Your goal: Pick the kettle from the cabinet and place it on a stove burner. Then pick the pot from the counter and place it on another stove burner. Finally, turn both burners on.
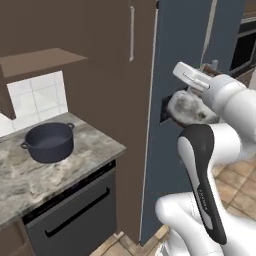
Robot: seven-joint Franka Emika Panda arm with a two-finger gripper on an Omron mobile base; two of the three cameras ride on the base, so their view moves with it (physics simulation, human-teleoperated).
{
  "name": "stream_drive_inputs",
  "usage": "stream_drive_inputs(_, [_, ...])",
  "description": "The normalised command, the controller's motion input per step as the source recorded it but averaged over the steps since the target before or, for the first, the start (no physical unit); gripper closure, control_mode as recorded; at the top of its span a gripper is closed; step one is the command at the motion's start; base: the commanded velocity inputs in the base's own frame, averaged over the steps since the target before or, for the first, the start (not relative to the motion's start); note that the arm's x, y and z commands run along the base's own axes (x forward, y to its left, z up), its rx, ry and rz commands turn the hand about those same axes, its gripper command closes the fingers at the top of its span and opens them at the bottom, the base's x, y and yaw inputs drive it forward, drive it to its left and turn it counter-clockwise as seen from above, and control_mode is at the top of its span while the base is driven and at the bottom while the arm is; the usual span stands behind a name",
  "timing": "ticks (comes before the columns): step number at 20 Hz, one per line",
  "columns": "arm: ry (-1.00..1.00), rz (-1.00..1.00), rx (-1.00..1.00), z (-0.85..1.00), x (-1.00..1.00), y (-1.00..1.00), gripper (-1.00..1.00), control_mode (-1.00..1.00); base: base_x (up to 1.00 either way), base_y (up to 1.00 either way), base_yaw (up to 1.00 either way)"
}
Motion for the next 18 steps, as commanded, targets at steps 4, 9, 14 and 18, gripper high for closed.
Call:
stream_drive_inputs(4, [0.0,0.0,0.0,0.0,0.0,0.0,1.0,1.0,-0.44,-0.25,-0.25])
stream_drive_inputs(9, [0.0,0.0,0.0,0.0,0.0,0.0,1.0,1.0,-0.41,-0.26,-0.24])
stream_drive_inputs(14, [0.0,0.0,0.0,0.0,0.0,0.0,1.0,1.0,-0.35,-0.18,-0.25])
stream_drive_inputs(18, [0.0,0.0,0.0,0.0,0.0,0.0,1.0,1.0,-0.14,-0.03,-0.32])
